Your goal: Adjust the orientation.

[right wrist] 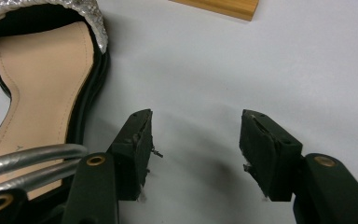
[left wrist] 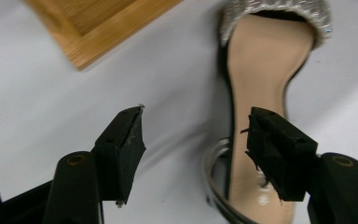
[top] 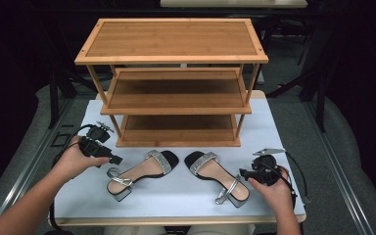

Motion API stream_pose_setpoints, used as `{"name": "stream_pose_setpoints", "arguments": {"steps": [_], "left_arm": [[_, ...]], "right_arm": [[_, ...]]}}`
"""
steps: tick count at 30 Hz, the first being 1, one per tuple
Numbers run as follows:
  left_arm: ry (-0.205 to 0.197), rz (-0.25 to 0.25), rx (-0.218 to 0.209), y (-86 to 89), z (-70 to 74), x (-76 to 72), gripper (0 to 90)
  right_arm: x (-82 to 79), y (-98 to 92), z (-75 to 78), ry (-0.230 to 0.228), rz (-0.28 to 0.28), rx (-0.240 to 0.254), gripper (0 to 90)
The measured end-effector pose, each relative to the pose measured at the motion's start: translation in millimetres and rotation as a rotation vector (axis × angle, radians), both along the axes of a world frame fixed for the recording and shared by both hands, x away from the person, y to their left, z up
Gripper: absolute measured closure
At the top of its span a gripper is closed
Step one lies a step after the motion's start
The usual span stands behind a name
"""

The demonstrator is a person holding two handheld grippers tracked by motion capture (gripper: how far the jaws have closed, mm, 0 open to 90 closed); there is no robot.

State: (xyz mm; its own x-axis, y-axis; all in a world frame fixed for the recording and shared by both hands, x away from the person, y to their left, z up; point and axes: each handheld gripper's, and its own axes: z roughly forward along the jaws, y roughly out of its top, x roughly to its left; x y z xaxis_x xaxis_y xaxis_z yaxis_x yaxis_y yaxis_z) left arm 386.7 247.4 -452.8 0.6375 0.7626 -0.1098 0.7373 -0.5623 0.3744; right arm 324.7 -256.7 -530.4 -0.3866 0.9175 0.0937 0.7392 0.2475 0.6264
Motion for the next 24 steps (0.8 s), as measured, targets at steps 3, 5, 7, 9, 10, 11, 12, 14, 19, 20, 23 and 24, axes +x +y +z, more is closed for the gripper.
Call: {"name": "stream_pose_setpoints", "arguments": {"steps": [3,5,7,9,10,11,12,14,19,20,23,24], "left_arm": [[0.003,-0.03,0.011,-12.3,0.9,-3.0,36.0],[0.009,-0.04,0.019,-19.2,0.6,-3.2,35.7],[0.022,-0.045,0.016,-25.0,-0.9,-2.1,34.8],[0.04,-0.053,0.023,-31.1,-3.4,-0.1,34.1],[0.046,-0.055,0.023,-33.1,-4.4,0.6,33.9],[0.059,-0.055,0.026,-36.5,-6.1,1.4,33.5],[0.06,-0.07,0.031,-38.2,-7.1,2.6,33.0],[0.076,-0.079,0.045,-43.6,-10.2,3.4,32.2],[0.112,-0.12,0.071,-56.7,-17.9,4.4,32.0],[0.113,-0.124,0.072,-58.6,-19.2,4.2,32.0],[0.126,-0.146,0.096,-65.2,-22.8,4.1,32.0],[0.129,-0.148,0.1,-67.2,-24.3,3.9,32.0]], "right_arm": [[0.1,-0.1,-0.4,0.001,-0.001,-0.001,43.9],[0.1,0.1,-0.7,0.003,0.001,0.001,43.9],[0.0,0.4,-0.8,0.005,0.002,0.002,43.9],[-0.1,0.5,-0.9,0.005,0.002,0.001,43.9],[0.0,0.3,-0.9,0.005,0.0,0.0,43.9],[0.0,0.2,-1.0,0.005,0.0,0.0,43.9],[0.0,-0.2,-1.0,0.004,-0.002,0.0,43.9],[0.1,-0.7,-1.2,0.005,-0.001,0.002,43.9],[0.3,-2.2,-1.5,0.004,-0.005,0.004,43.9],[0.2,-2.4,-1.5,0.005,-0.004,0.005,43.9],[0.4,-2.2,-1.9,0.005,-0.004,0.003,43.9],[0.5,-2.2,-2.1,0.005,0.001,0.002,43.9]]}}
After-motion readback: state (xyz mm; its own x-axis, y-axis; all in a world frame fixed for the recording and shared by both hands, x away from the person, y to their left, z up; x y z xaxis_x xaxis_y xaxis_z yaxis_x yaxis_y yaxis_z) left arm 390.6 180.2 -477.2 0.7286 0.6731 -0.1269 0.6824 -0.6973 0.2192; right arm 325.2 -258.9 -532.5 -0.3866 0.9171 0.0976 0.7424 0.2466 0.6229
